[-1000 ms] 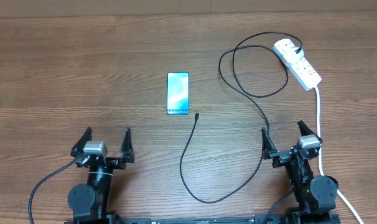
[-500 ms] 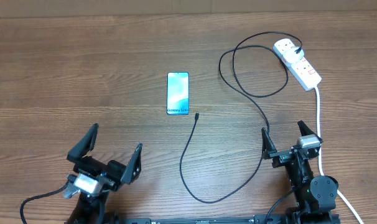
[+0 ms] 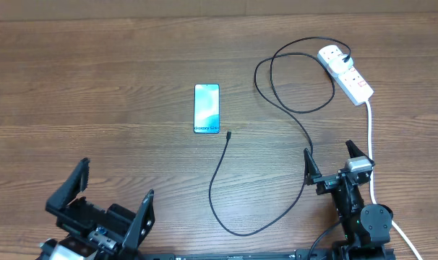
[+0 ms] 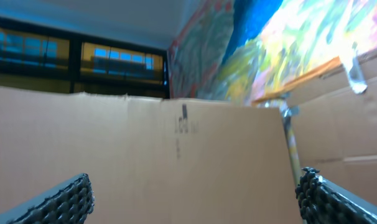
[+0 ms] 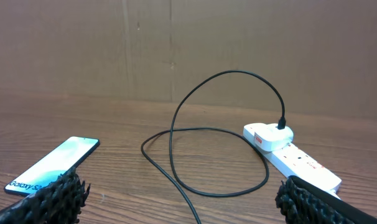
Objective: Plug charger to phone and switch on socket
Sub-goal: 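Raise the left arm and swing the left gripper toward the phone, then lower the open left gripper over the phone's top end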
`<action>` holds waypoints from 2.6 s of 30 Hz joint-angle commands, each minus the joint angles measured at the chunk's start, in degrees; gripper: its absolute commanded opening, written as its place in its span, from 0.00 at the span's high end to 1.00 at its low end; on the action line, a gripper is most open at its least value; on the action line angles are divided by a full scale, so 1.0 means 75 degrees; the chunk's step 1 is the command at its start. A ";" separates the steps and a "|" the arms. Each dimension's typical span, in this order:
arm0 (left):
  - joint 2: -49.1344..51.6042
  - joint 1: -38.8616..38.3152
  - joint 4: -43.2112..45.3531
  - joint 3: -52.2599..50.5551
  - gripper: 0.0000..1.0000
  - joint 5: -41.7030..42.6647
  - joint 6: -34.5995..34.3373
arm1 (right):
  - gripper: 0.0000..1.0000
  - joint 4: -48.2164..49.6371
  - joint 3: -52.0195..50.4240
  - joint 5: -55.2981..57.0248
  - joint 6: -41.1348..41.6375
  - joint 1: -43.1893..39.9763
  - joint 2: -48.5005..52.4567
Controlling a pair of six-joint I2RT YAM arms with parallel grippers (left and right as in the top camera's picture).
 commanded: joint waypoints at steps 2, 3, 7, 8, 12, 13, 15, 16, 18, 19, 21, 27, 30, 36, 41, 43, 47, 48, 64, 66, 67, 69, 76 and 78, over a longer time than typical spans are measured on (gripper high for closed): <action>0.0889 0.0041 -0.0294 0.1163 0.00 0.0586 -0.0498 | 0.00 0.0038 -0.0076 0.0067 0.0050 0.0029 -0.0076; 0.1122 0.0041 -0.0490 0.1434 0.00 0.0801 -0.0495 | 0.00 0.0038 -0.0076 0.0067 0.0050 0.0029 -0.0076; 0.2296 0.0041 -0.1387 0.2684 0.00 0.1830 -0.0463 | 0.00 0.0038 -0.0076 0.0067 0.0047 0.0029 -0.0076; 0.2664 0.0041 -0.1588 0.3066 0.00 0.2203 -0.0466 | 0.00 0.0038 -0.0076 0.0067 0.0047 0.0029 -0.0076; 0.3841 0.0041 -0.2305 0.4389 0.00 0.3351 -0.0466 | 0.00 0.0038 -0.0076 0.0067 0.0047 0.0029 -0.0076; 0.4074 0.0041 -0.2503 0.4666 0.00 0.3503 -0.0469 | 0.00 0.0038 -0.0076 0.0067 0.0050 0.0029 -0.0076; 0.4438 0.0041 -0.2862 0.5115 0.00 0.3663 -0.0469 | 0.00 0.0041 -0.0076 0.0067 0.0047 0.0032 -0.0076; 0.4616 0.0041 -0.3069 0.5345 0.00 0.3698 -0.0469 | 0.00 0.0038 -0.0076 0.0067 0.0050 0.0029 -0.0076; 0.4846 0.0041 -0.3383 0.5671 0.00 0.3654 -0.0463 | 0.00 0.0038 -0.0076 0.0067 0.0050 0.0029 -0.0076; 0.4916 0.0041 -0.3494 0.5770 0.00 0.3585 -0.0460 | 0.00 0.0038 -0.0076 0.0067 0.0050 0.0032 -0.0076; 0.5080 0.0041 -0.3870 0.5977 0.00 0.3279 -0.0303 | 0.00 0.0038 -0.0076 0.0067 0.0050 0.0029 -0.0076; 0.6000 0.0038 -0.7300 0.7181 0.00 0.2124 0.1209 | 0.00 0.0038 -0.0076 0.0067 0.0050 0.0029 -0.0076; 0.6618 0.0038 -0.9174 0.8049 0.00 0.1294 0.1746 | 0.00 0.0038 -0.0076 0.0067 0.0047 0.0029 -0.0076; 0.7461 0.0038 -1.0803 0.8903 0.00 0.1743 0.2337 | 0.00 0.0038 -0.0076 0.0067 0.0050 0.0029 -0.0076; 0.7667 0.0038 -1.0518 0.8894 0.00 0.2958 0.2171 | 0.00 0.0041 -0.0076 0.0067 0.0050 0.0029 -0.0076; 0.7752 0.0032 -1.0483 0.8897 0.00 0.2885 0.1798 | 0.00 0.0041 -0.0076 0.0067 0.0050 0.0029 -0.0076; 0.7953 -0.0557 -1.0588 0.8918 0.00 0.1964 0.1256 | 0.00 0.0038 -0.0076 0.0067 0.0047 0.0032 -0.0076; 0.8017 -0.0848 -1.0660 0.8961 0.00 0.1527 0.1207 | 0.00 0.0041 -0.0076 0.0067 0.0047 0.0032 -0.0076; 1.2053 -0.4386 -1.4452 1.2610 0.00 -0.3701 0.0784 | 0.00 0.0038 -0.0076 0.0067 0.0050 0.0029 -0.0076; 1.2319 -0.4479 -1.4268 1.2622 0.00 -0.3334 0.0781 | 0.00 0.0038 -0.0076 0.0067 0.0047 0.0029 -0.0076; 1.2421 -0.4508 -1.4190 1.2622 0.00 -0.3040 0.0781 | 0.00 0.0038 -0.0076 0.0067 0.0047 0.0029 -0.0076; 1.2639 -0.4514 -1.4149 1.2622 0.00 -0.2040 0.0784 | 0.00 0.0038 -0.0076 0.0067 0.0047 0.0032 -0.0076; 1.3140 -0.4514 -1.4117 1.2613 0.00 -0.1367 0.0682 | 0.00 0.0038 -0.0076 0.0067 0.0050 0.0032 -0.0076; 1.3292 -0.4514 -1.4122 1.2613 0.00 -0.1393 0.0259 | 0.00 0.0038 -0.0076 0.0067 0.0050 0.0029 -0.0076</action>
